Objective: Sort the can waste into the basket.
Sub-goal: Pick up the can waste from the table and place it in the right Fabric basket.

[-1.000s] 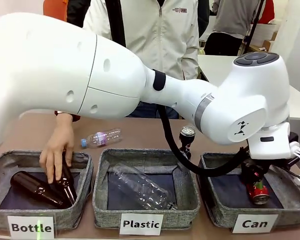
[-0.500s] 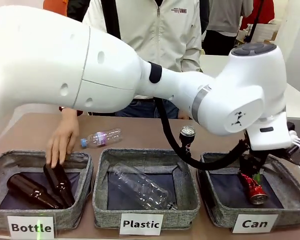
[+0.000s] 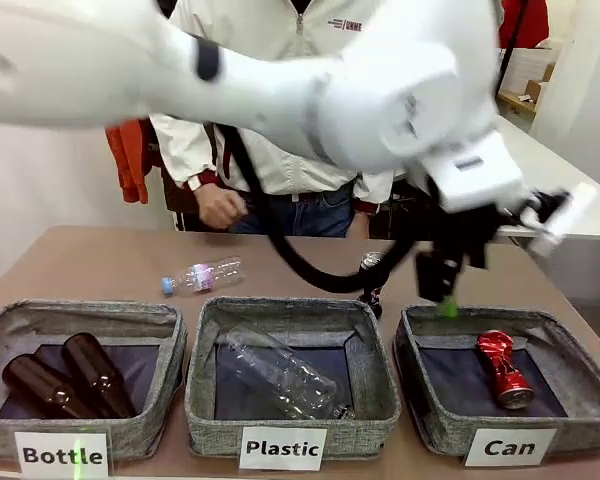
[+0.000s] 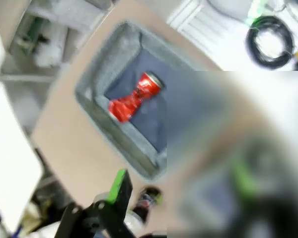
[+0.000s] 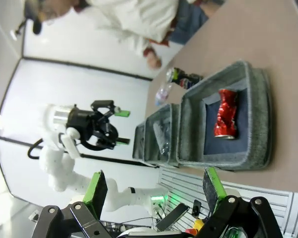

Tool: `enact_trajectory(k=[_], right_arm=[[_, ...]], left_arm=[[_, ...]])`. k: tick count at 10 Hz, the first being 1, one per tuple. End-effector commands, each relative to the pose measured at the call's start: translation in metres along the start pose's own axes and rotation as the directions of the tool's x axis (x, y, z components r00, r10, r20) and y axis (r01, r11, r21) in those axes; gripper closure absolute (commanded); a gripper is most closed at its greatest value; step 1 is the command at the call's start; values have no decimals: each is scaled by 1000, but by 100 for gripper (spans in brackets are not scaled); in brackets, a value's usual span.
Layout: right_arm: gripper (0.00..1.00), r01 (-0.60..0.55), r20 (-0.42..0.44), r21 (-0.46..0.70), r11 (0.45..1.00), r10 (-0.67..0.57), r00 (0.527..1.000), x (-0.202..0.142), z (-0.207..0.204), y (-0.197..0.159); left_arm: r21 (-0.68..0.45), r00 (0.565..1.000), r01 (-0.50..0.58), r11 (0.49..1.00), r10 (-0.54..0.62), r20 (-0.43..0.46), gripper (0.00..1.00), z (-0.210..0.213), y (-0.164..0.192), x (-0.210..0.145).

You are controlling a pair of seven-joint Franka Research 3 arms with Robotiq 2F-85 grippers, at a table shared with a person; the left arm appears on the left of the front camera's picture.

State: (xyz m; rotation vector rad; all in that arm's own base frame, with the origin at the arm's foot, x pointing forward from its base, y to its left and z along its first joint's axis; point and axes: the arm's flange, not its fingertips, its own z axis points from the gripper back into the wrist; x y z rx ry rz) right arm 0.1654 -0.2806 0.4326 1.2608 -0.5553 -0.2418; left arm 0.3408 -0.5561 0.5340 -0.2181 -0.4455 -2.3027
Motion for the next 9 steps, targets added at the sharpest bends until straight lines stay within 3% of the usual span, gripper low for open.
enact_trajectory(k=[1,3,4,6,7,8,9], right_arm=[[0,-12,-86,-7,1000,11,996,23,-56,29],[0,-90,-212,-27,996,82,974,49,-119,63],[0,-125,-292,-41,991,108,950,56,-157,78],[0,-184,-413,-51,982,147,899,70,-219,92],[0,-203,-460,-28,979,167,872,73,-246,98],[0,-195,-499,17,981,177,848,68,-272,105],[0,-172,-530,79,982,188,827,70,-294,104]], left_arm=[[29,988,-143,989,141,60,0,68,-67,-53],[121,933,-353,928,339,121,0,125,-109,-118],[103,844,-517,850,486,226,0,159,-140,-165],[-32,575,-762,647,698,427,0,202,-195,-258],[-138,413,-842,522,788,456,0,218,-228,-300],[-225,306,-844,486,782,543,0,233,-269,-332],[-317,161,-838,444,757,633,0,233,-302,-376]])
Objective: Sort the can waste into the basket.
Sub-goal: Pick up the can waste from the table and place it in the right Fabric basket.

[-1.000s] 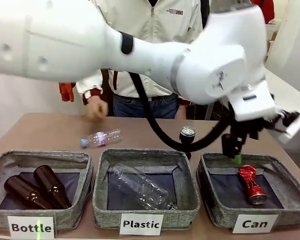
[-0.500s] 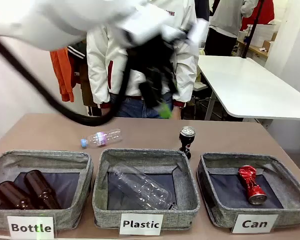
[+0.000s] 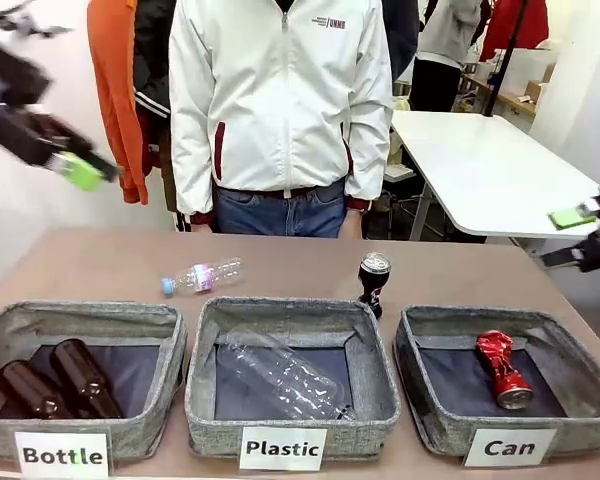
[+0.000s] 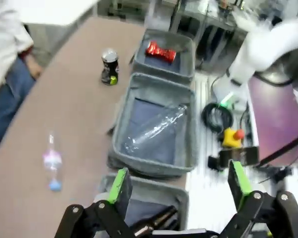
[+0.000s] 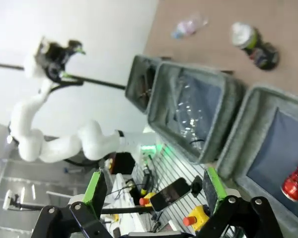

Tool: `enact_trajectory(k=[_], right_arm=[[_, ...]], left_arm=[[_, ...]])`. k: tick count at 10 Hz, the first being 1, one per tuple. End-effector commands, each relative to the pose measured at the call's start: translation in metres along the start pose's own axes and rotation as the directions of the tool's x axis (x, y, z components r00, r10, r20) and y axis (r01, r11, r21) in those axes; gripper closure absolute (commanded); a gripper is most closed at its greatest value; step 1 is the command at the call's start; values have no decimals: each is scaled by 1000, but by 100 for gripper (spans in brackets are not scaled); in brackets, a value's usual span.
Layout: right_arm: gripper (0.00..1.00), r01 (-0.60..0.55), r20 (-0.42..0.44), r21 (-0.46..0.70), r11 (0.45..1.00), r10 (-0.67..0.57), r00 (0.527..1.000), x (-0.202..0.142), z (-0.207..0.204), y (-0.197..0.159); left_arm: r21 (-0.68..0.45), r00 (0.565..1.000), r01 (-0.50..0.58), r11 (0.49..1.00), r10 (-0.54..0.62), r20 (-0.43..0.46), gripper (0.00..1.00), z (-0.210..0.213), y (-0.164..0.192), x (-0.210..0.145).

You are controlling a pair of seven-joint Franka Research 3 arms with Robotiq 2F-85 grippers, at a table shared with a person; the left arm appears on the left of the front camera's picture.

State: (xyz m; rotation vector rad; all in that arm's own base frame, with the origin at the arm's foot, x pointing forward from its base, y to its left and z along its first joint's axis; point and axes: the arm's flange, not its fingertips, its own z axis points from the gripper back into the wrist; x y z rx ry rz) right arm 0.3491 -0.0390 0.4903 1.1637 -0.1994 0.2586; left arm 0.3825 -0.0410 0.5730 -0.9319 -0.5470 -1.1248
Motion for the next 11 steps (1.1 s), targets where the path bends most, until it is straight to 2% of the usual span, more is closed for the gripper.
enact_trajectory(k=[1,2,3,4,5,6,7,8,11], right_arm=[[0,-6,-8,152,988,8,1000,27,-13,-6],[0,7,8,212,977,-9,1000,31,-21,-12],[0,19,68,254,967,-37,997,38,-21,-20],[0,21,153,303,953,-70,986,36,-21,-21],[0,8,215,328,944,-83,973,35,-12,-25],[0,6,270,337,941,-103,957,30,-3,-25],[0,24,341,257,966,-114,933,28,12,-33],[0,40,193,314,949,-105,976,38,-7,-29],[0,40,193,314,949,-105,976,38,-7,-29]], left_arm=[[-50,942,-199,979,205,264,0,31,34,-42],[-115,896,-269,956,292,336,0,41,50,-76],[-171,833,-350,921,390,393,0,43,79,-105],[-239,761,-486,841,541,357,0,40,96,-138],[-275,716,-570,775,632,297,0,30,112,-169],[-315,695,-564,764,645,319,0,37,111,-191],[-286,679,-542,790,612,405,0,47,119,-203],[-260,729,-552,792,610,311,0,29,115,-198],[-260,729,-552,792,610,311,0,29,115,-198]])
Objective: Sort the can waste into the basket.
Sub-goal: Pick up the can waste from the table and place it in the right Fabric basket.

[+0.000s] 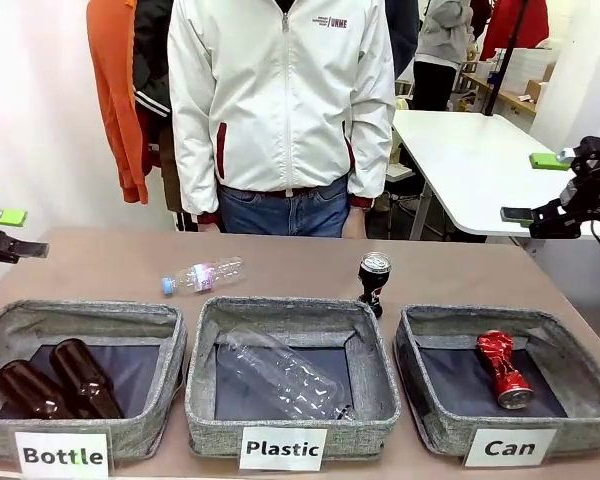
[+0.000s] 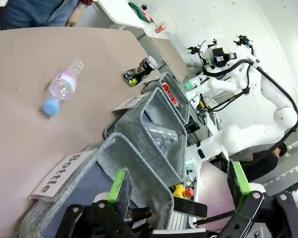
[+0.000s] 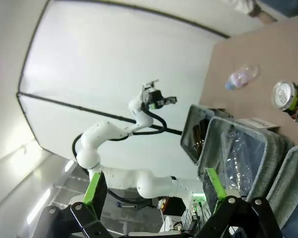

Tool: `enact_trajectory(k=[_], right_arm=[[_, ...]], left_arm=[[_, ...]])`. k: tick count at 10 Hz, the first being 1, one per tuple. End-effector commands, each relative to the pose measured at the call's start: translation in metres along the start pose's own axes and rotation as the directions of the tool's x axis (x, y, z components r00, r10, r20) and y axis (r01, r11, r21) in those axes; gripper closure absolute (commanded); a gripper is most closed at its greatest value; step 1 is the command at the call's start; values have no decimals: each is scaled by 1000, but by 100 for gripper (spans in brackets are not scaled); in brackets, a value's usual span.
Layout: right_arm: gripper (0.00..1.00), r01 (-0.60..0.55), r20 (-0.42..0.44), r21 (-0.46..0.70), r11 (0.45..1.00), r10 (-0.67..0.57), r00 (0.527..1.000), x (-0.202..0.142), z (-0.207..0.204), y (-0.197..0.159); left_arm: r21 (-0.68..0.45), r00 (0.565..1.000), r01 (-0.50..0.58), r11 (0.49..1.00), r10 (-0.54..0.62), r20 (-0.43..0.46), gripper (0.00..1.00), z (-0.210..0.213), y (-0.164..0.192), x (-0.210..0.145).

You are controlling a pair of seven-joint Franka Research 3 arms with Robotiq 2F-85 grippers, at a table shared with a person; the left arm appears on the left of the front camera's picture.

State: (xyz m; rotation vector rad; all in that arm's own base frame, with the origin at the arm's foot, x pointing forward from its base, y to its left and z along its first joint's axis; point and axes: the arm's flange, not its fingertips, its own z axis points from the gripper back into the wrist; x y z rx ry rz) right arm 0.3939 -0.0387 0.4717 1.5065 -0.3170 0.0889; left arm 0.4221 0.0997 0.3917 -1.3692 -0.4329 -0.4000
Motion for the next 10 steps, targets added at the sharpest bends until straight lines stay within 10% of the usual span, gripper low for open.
enact_trajectory(k=[1,8,10], right_arm=[[0,-3,-15,3,1000,3,1000,1,1,1],[0,1,-4,1,1000,-1,1000,0,-1,0],[0,-378,-278,-312,872,297,914,26,-17,14]], left_arm=[[11,1000,3,1000,-3,-7,0,2,-4,-1],[11,1000,3,1000,-3,-7,0,2,-4,-1],[11,1000,3,1000,-3,-7,0,2,-4,-1]])
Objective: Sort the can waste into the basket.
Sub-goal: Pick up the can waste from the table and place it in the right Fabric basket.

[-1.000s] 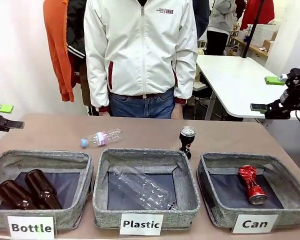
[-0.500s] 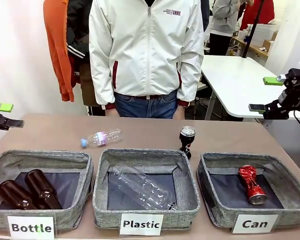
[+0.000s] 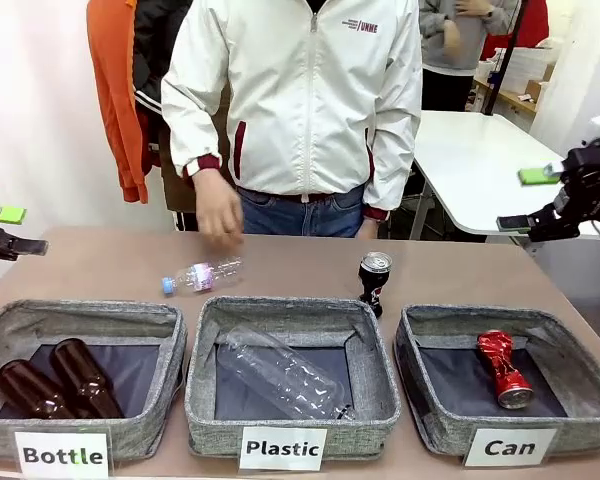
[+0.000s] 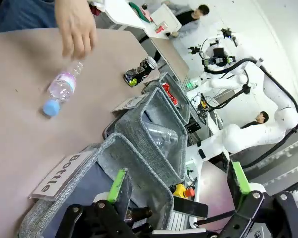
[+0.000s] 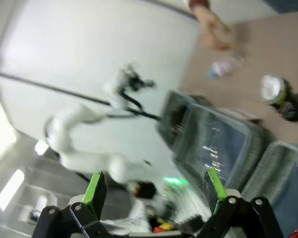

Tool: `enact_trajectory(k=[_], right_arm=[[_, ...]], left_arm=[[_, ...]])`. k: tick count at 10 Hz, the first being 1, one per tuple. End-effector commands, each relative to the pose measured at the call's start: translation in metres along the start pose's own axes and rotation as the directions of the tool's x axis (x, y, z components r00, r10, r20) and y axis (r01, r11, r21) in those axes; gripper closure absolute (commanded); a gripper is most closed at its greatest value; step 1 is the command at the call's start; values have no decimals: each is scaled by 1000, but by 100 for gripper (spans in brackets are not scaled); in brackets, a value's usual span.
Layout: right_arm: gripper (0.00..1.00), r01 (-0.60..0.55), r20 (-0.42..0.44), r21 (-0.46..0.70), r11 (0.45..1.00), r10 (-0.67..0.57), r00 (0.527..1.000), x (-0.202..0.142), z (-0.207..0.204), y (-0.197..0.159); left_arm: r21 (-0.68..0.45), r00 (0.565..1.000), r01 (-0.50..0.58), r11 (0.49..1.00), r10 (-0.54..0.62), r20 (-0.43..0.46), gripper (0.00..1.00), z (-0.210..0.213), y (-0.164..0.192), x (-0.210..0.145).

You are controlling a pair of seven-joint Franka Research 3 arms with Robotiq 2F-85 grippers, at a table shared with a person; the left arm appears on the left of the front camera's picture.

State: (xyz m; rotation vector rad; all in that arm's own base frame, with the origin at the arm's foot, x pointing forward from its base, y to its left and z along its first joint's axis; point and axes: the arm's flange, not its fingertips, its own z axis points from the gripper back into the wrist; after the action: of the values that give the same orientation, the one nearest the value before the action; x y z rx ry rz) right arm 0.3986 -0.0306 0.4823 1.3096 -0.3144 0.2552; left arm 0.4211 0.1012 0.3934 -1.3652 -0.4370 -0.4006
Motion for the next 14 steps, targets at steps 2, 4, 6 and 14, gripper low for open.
enact_trajectory(k=[2,4,6,14], right_arm=[[0,-461,-243,-437,772,392,887,48,-5,-7],[0,-664,-405,-416,621,527,747,67,-15,-26],[0,-695,-470,-448,562,513,718,77,-33,-36],[0,-874,-696,-132,468,584,418,90,-36,-66]], left_arm=[[7,1000,0,1000,0,-9,0,0,-2,-1],[7,1000,0,1000,0,-9,0,0,-2,-1],[7,1000,0,1000,0,-9,0,0,-2,-1],[7,1000,0,1000,0,-9,0,0,-2,-1]])
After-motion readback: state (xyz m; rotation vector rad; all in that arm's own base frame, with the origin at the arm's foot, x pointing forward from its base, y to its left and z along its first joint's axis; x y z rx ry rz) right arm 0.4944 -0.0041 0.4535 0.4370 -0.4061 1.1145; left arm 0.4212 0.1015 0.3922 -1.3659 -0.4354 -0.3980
